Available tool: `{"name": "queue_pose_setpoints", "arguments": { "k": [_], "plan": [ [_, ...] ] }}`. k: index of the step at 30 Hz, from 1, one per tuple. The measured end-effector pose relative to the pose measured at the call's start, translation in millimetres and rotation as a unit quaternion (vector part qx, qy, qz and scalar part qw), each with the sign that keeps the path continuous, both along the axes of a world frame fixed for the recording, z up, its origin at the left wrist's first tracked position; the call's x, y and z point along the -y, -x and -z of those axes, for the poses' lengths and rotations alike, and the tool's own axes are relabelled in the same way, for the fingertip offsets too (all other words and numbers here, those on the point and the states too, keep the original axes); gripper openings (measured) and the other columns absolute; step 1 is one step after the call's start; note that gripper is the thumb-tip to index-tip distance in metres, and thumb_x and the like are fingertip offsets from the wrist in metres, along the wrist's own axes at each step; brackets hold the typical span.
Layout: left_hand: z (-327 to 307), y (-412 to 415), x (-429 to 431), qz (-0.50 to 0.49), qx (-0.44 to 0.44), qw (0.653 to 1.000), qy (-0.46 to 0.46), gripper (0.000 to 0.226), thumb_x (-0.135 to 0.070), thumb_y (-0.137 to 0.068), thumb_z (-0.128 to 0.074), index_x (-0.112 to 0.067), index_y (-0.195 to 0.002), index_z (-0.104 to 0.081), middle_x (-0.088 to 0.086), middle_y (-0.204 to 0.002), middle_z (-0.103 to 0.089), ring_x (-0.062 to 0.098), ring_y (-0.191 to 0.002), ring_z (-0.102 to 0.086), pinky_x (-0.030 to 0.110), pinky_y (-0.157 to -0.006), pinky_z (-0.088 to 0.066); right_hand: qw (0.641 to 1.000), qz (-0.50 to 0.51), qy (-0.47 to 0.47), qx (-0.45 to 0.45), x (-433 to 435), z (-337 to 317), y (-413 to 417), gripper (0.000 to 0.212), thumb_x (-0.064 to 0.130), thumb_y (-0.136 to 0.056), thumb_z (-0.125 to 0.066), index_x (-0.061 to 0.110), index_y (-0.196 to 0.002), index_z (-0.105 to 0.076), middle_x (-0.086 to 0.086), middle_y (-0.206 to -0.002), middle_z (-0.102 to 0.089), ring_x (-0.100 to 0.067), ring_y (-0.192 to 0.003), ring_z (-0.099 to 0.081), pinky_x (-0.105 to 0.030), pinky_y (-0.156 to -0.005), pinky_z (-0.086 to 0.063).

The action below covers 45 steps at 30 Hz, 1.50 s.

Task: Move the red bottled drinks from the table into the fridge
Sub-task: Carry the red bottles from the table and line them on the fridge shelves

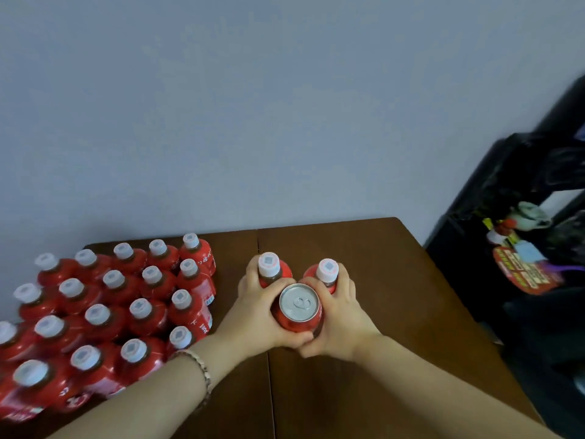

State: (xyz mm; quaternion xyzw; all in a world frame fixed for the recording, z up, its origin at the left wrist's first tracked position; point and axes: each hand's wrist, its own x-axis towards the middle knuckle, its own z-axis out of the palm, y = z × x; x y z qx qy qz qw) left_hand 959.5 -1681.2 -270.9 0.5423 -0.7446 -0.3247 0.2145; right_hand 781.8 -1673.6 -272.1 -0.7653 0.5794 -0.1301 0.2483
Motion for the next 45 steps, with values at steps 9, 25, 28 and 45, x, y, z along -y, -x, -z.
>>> {"name": "queue_pose_setpoints", "arguments": {
  "k": [9,25,28,45],
  "plan": [
    [-112.6,41.8,-78.7,0.155,-0.020,0.982,0.106,0.073,-0.050,-0.048,-0.084,-0.045,-0.114,-0.052,-0.017,-0.141,-0.006,0.020,-0.134,-0.019,0.034,-0.108,-0.029,0.978,0.165,0.120,-0.046,-136.0,-115.0,28.1,0.098,0.048,-0.053,-0.080,0.040,-0.135,-0.027,0.010,-0.138,-0.002,-0.023,-0.132,-0.013,-0.039,-0.108,-0.029],
    [-173.2,270.9,-377.4,0.543,-0.071,0.829,0.115,0.072,-0.053,-0.053,-0.083,-0.049,-0.114,-0.046,-0.021,-0.142,-0.004,0.022,-0.134,-0.025,0.044,-0.111,-0.033,0.835,0.523,0.126,-0.119,-535.7,-168.5,157.4,0.101,0.063,-0.057,-0.076,0.044,-0.136,-0.018,0.015,-0.140,0.000,-0.026,-0.136,-0.012,-0.047,-0.113,-0.025],
    [-169.2,329.4,-489.6,0.627,-0.085,0.766,0.116,0.073,-0.056,-0.054,-0.082,-0.052,-0.113,-0.039,-0.021,-0.144,-0.003,0.021,-0.134,-0.025,0.043,-0.111,-0.032,0.773,0.611,0.110,-0.131,-657.4,-169.0,181.9,0.103,0.061,-0.053,-0.078,0.041,-0.137,-0.022,0.003,-0.146,-0.005,-0.027,-0.135,-0.014,-0.046,-0.112,-0.027],
    [-176.2,522.9,-1007.3,0.866,-0.181,0.466,0.027,0.056,-0.061,-0.038,-0.074,-0.063,-0.085,-0.045,-0.021,-0.120,-0.015,0.017,-0.116,-0.038,0.031,-0.104,-0.037,0.465,0.859,0.040,-0.209,-1143.5,-188.3,243.5,0.101,0.055,-0.047,-0.083,0.038,-0.133,-0.032,0.001,-0.133,-0.012,-0.028,-0.122,-0.024,-0.039,-0.108,-0.031]
  ]
}}
